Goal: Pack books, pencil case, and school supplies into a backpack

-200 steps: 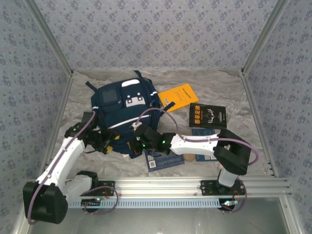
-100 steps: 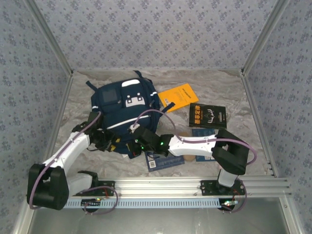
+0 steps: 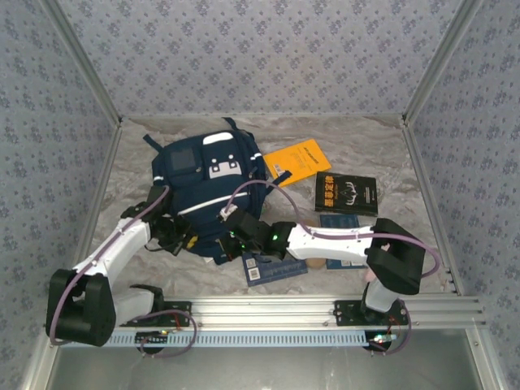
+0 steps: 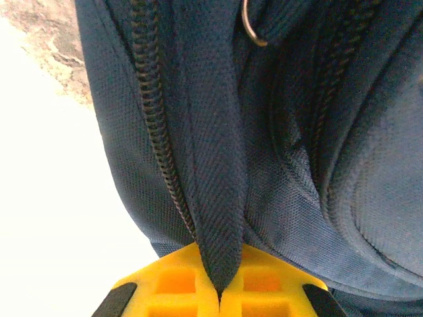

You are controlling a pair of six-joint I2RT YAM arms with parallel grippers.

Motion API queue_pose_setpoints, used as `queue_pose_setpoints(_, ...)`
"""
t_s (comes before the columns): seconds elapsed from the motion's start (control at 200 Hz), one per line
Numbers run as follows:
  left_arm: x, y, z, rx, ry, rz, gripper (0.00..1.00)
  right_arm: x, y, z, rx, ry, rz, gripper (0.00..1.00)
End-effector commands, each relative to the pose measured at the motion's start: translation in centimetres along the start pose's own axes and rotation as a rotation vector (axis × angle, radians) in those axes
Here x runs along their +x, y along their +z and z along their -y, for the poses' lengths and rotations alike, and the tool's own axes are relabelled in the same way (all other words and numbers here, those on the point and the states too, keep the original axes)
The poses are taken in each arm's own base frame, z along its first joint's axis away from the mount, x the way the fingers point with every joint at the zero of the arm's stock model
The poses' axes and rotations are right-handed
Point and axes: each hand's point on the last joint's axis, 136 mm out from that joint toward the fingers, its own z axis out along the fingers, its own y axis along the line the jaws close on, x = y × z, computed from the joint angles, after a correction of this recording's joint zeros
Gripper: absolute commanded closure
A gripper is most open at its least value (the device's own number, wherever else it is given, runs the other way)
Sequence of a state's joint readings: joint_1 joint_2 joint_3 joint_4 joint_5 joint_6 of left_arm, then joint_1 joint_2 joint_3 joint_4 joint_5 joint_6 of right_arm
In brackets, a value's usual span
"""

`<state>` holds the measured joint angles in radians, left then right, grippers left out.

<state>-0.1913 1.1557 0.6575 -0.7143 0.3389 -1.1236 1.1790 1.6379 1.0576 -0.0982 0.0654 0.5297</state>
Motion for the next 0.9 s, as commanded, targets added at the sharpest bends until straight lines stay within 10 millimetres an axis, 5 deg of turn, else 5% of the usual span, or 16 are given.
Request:
queue_pose_setpoints(0.0,-1.6,-1.9,0.8,0.013,0.019,0.094,1.0,-0.6,-1.5,1.1,0.044,-0.025,0.002,1.0)
queue_pose_setpoints(0.48,-2.6,-6.2,1.6,0.095,0.003,0.145,1.0,-1.2,-3.5,6.6,0.172,-0.013,0.032,1.0)
queue_pose_setpoints(0.894,-3.6,-10.6,4.8,0.218,-0.018,0.163,1.0,-4.6,-4.1,13.6,0.254,0.107,0.182,1.0)
